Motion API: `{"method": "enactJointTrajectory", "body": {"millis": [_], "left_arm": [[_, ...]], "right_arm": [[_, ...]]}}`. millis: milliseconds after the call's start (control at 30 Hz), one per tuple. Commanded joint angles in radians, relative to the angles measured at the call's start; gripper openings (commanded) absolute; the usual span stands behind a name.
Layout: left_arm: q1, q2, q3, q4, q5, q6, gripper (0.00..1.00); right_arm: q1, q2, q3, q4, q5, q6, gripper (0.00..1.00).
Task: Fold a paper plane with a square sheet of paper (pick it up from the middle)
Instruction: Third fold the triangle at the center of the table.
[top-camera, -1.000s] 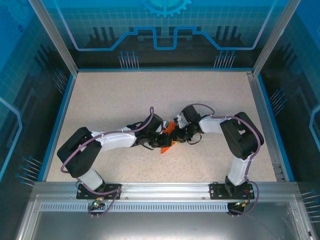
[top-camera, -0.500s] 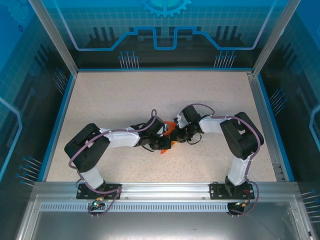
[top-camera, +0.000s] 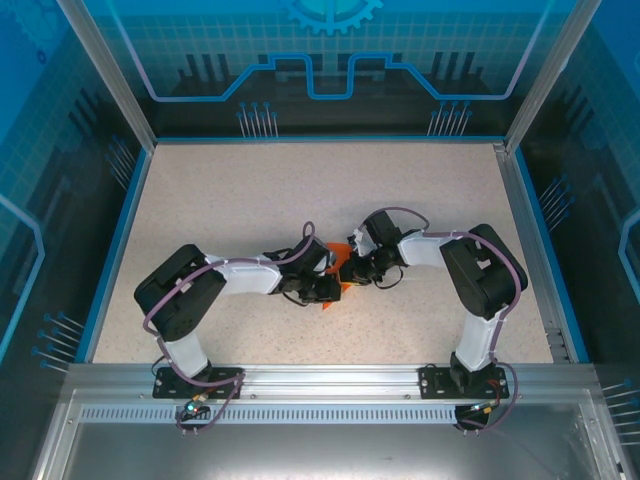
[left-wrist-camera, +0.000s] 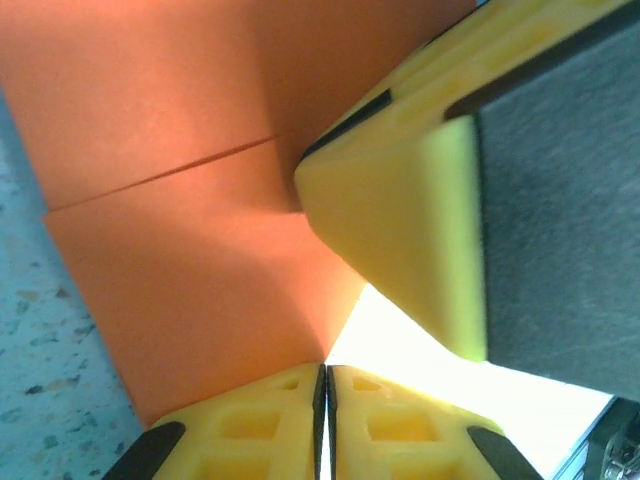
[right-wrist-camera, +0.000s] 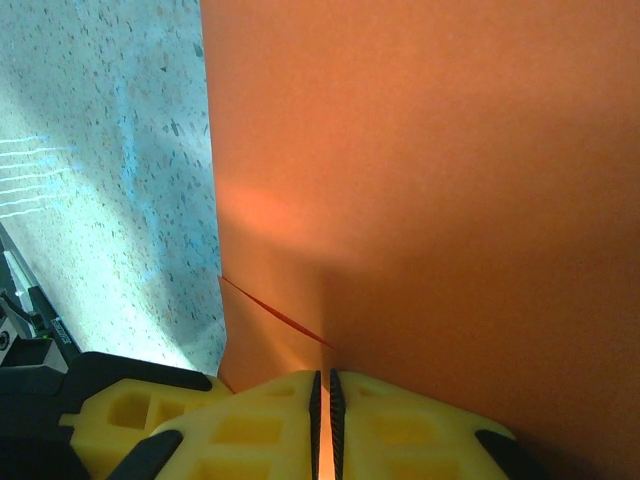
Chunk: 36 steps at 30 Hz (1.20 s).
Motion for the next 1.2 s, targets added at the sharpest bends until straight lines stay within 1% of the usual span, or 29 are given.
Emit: {"method": "enactJointTrajectory", "body": {"millis": [0,200,433,600,733,867,1000,1167], "left_arm": [[0.003,-0.003,-0.037,-0.075,-0.021,0.006,0.12],[0.003,-0.035,-0.067,-0.101,-0.030,0.014,0.12],[0.003,-0.061,-0.134,-0.064,0.016,-0.016,0.12],[0.004,-0.087,-0.154,-0.120,-0.001,-0.009,0.11],[0.005,-0.125,-0.177,-0.148,0.008,-0.007,0.11],[0.003,-0.154,-0.197,-0.172,0.021,0.027,0.12],[0.004,-0.219,-0.196,-0.176,0.010,0.047,0.12],[0.008,-0.311,-0.152,-0.155,-0.028,0.037,0.14]], "right_arm": [[0.004,0.028,-0.009,-0.092,0.112,-0.015,0.14],[0.004,0.028,-0.008,-0.101,0.120,-0.018,0.14],[0.004,0.029,-0.004,-0.108,0.125,-0.022,0.14],[0.004,0.027,-0.003,-0.110,0.129,-0.022,0.14],[0.004,0.027,-0.005,-0.109,0.130,-0.021,0.14],[0.004,0.025,-0.006,-0.107,0.127,-0.019,0.14],[0.005,0.028,0.000,-0.113,0.126,-0.021,0.14],[0.005,0.024,0.000,-0.112,0.128,-0.018,0.14]]}}
